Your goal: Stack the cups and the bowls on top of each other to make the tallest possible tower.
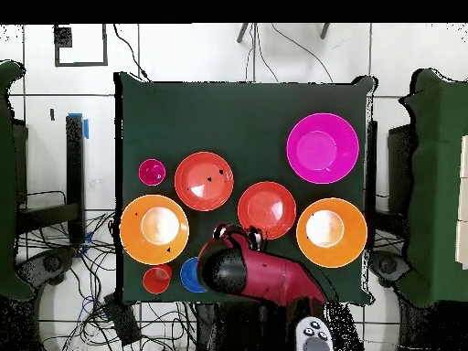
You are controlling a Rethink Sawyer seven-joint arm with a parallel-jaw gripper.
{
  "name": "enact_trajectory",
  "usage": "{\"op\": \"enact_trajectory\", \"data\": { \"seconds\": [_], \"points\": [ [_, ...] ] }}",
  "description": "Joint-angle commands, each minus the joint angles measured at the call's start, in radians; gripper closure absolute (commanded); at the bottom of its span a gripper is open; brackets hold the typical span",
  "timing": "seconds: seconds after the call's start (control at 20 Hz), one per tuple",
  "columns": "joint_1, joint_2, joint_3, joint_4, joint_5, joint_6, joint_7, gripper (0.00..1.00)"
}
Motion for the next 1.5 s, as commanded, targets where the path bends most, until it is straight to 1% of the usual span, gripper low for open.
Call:
{"op": "enact_trajectory", "data": {
  "seconds": [0.05, 0.2, 0.4, 0.6, 0.8, 1.0, 1.2, 1.4, 1.5],
  "points": [
    [-0.047, -0.02, 0.122, 0.108, -0.101, 0.026, 0.035, 0.0],
    [-0.055, -0.005, 0.102, 0.117, -0.131, 0.007, 0.045, 0.0],
    [-0.062, -0.008, 0.077, 0.146, -0.159, -0.013, 0.069, 0.0],
    [-0.066, -0.004, 0.051, 0.152, -0.185, -0.013, 0.075, 0.0],
    [-0.103, 0.022, 0.049, 0.143, -0.215, -0.017, 0.067, 0.0],
    [-0.147, 0.057, 0.055, 0.142, -0.25, -0.054, 0.068, 0.0],
    [-0.185, 0.059, 0.059, 0.143, -0.283, -0.054, 0.065, 0.0],
    [-0.245, 0.079, 0.074, 0.141, -0.326, -0.072, 0.055, 0.0],
    [-0.265, 0.093, 0.078, 0.134, -0.345, -0.081, 0.056, 0.0]
  ]
}}
